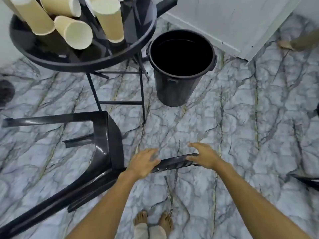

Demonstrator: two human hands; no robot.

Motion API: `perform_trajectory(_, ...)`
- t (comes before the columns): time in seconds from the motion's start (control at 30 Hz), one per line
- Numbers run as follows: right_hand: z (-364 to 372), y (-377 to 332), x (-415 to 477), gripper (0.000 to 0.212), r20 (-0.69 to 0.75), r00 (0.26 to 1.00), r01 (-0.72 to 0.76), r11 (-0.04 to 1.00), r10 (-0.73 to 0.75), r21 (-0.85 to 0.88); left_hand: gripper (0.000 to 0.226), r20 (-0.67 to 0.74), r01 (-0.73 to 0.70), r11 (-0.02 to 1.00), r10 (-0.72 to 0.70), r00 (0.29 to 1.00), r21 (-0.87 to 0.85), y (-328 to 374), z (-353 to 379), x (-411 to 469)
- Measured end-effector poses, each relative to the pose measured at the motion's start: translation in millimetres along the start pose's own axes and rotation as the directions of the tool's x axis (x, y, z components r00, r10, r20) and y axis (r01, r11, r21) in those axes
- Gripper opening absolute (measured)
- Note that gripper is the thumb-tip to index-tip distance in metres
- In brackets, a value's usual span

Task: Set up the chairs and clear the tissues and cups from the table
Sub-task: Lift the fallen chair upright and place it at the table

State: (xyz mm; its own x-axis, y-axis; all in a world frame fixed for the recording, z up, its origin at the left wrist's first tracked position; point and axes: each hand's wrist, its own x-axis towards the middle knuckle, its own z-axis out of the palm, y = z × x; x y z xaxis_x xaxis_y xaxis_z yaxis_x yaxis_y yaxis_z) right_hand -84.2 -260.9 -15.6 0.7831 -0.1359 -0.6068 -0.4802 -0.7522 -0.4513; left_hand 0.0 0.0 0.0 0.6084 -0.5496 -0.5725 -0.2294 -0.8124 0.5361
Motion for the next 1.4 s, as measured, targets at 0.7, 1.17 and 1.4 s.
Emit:
perform_trajectory(0.7,111.1,94.9,96.0,0.038,-0.11,0.991,0.093,0.982,-0.075,0.166,0.047,-0.111,0.024,0.985,-0.043,0.993,-0.168,-80.0,135.8,89.7)
perform_trajectory(1.17,90.1,12.9,20.6,0.041,-0.177,0.961,0.229,0.971,-0.214,0.071,0.051,-0.226,0.015,0.996,-0.033,0.974,-0.083,-66.9,104.0,20.5)
perform_trajectory(1.4,61.6,-90.9,-49.3,0.033,-0.172,0.919,0.372,0.925,-0.355,0.075,0.043,-0.264,-0.179,0.973,0.135,0.955,-0.149,-40.6,31.6,-58.0)
